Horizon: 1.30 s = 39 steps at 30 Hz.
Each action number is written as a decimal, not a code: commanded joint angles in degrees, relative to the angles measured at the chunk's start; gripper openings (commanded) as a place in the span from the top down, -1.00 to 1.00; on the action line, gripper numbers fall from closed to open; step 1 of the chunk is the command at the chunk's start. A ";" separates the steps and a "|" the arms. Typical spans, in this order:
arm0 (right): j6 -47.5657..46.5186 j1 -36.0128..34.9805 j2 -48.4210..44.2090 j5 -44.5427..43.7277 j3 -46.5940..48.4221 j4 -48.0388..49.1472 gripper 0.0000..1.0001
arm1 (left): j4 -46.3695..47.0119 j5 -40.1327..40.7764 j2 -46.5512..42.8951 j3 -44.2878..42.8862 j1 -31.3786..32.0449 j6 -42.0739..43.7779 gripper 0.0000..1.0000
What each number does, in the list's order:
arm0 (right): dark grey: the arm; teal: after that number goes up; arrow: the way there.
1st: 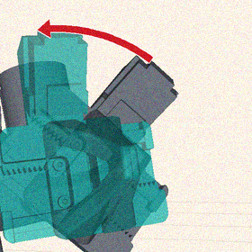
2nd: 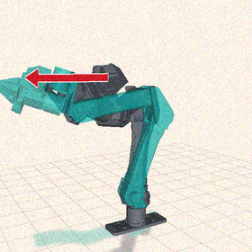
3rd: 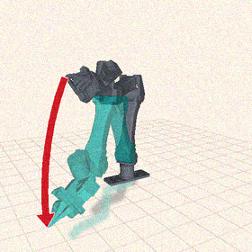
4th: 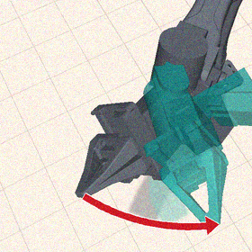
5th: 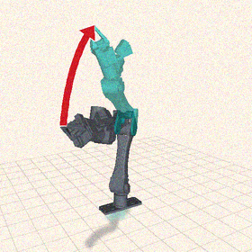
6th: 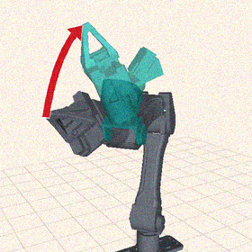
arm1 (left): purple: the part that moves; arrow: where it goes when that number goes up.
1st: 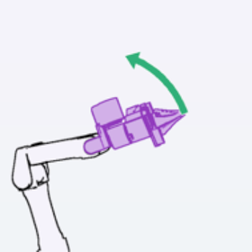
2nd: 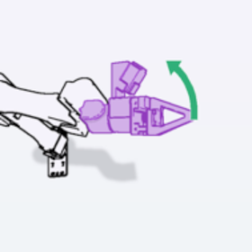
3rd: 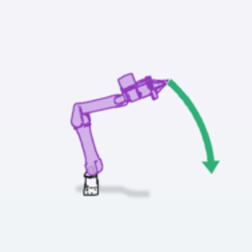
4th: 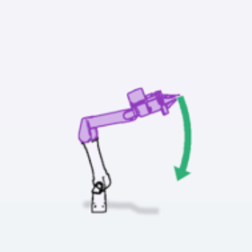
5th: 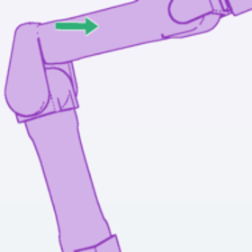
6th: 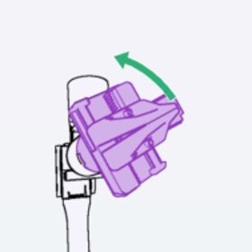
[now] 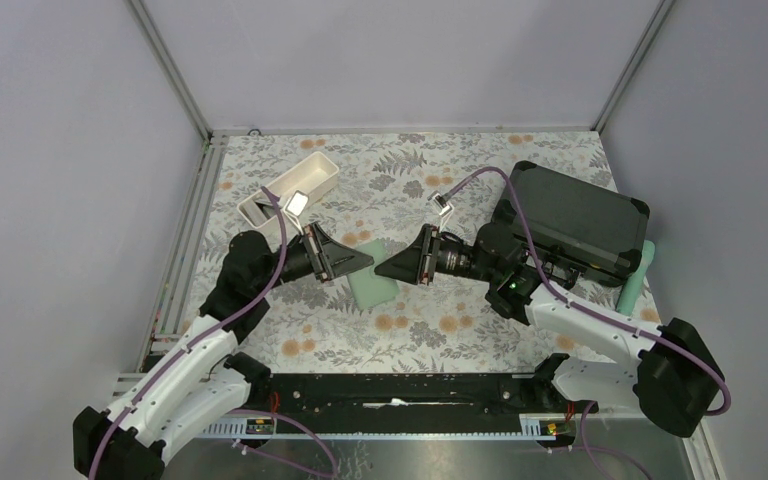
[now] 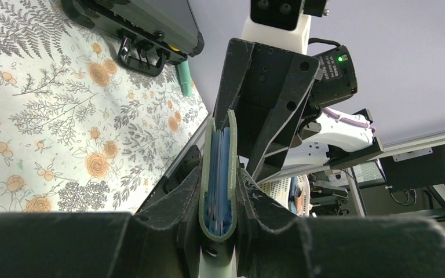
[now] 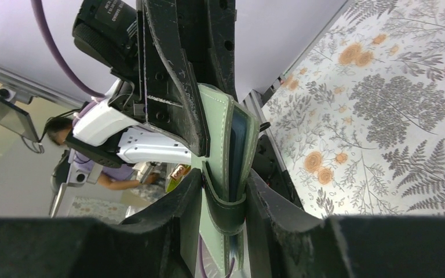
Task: Put the credit cards into the card holder
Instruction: Close the card holder at the center of the board.
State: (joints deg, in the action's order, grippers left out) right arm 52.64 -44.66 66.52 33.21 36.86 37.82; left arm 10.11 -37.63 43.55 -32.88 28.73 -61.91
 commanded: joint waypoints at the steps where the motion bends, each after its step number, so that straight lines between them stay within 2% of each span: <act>1: -8.08 -1.70 -0.01 -6.37 2.50 -10.40 0.85 | 7.26 -0.71 -0.31 -1.75 0.15 -1.81 1.00; 7: -8.96 -2.16 -0.22 -8.37 2.14 -11.19 1.00 | 7.44 -0.69 -0.06 -1.39 0.16 -1.60 1.00; 12: -9.87 -2.25 -1.44 -9.77 2.17 -12.38 1.00 | 7.19 -1.03 0.52 -1.03 0.12 -0.67 1.00; 14: -9.95 -2.21 -2.36 -10.32 2.03 -12.79 1.00 | 6.14 -0.56 0.70 -1.02 0.10 0.28 0.68; 18: -10.15 -2.18 -4.76 -12.71 1.72 -14.07 1.00 | 0.86 1.24 1.15 -2.12 -0.03 5.35 -0.46; 20: -10.39 -2.18 -6.13 -15.17 1.43 -15.94 1.00 | -3.91 3.11 1.27 -3.68 -0.33 8.76 -0.92; 25: -10.29 -0.74 -7.69 -25.17 0.16 -22.87 1.00 | -16.99 7.62 1.17 -7.05 -3.29 17.20 -0.97; 29: -10.86 2.05 -6.25 -30.66 -3.38 -24.02 1.00 | -27.89 8.98 1.19 -11.14 -7.78 23.78 -0.98; 34: -11.96 8.41 -1.32 -29.69 -8.10 -19.70 1.00 | -39.72 8.79 2.33 -18.15 -16.76 33.21 -0.98; 37: -13.48 11.97 3.59 -27.14 -9.34 -16.13 1.00 | -42.84 8.73 2.67 -20.22 -23.68 36.96 -0.98; 39: -14.25 13.83 6.62 -24.36 -10.02 -11.96 1.00 | -43.15 11.17 2.73 -20.10 -26.09 37.66 -0.98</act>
State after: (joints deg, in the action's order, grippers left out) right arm 40.93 -34.04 69.23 5.74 27.46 16.21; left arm -27.94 -29.69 46.02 -50.41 7.51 -30.98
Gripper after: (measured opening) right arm 0.327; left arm 0.986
